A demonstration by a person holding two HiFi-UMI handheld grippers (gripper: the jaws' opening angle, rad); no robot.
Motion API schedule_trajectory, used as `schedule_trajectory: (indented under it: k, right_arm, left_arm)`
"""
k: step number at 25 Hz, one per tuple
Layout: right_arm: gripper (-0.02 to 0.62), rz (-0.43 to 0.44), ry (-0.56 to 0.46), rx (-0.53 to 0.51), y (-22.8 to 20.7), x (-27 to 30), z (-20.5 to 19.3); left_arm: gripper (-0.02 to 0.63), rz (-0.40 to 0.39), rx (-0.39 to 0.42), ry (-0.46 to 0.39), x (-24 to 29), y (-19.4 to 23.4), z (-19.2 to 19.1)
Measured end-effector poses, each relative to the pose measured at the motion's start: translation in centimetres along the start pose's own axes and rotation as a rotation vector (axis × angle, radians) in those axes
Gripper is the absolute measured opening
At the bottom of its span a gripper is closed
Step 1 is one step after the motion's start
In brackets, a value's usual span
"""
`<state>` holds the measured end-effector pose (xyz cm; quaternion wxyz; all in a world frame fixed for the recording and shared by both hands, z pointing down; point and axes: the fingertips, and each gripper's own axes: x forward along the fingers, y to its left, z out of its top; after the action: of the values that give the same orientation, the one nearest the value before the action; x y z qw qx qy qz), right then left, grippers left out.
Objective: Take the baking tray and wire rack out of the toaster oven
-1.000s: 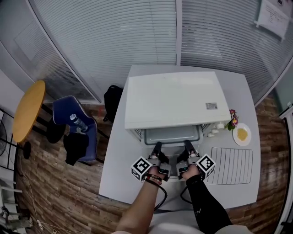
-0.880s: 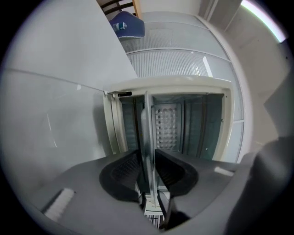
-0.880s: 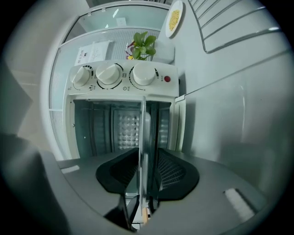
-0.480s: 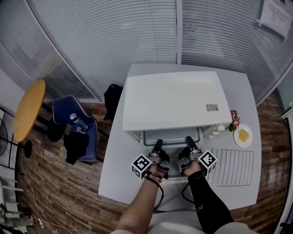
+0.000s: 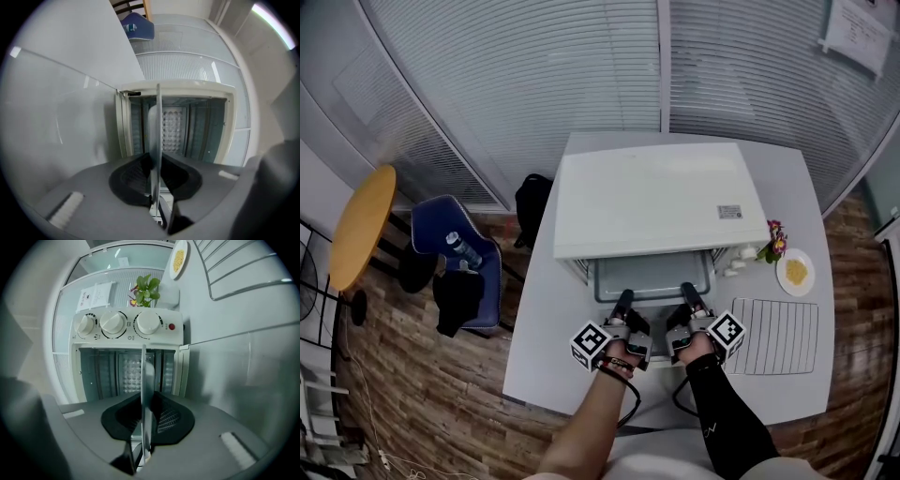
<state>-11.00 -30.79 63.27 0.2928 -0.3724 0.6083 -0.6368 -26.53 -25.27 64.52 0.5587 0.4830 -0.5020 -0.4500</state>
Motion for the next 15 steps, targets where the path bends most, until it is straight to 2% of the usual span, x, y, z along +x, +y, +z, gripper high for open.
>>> schedule_trajectory:
  k: [15]
  right_arm:
    - [0.052, 0.000, -0.029, 0.007, -0.2, -5.6, -1.7]
  left_arm:
    - [0.115, -0.017, 0.008, 0.046, -5.0, 0.0, -2.0]
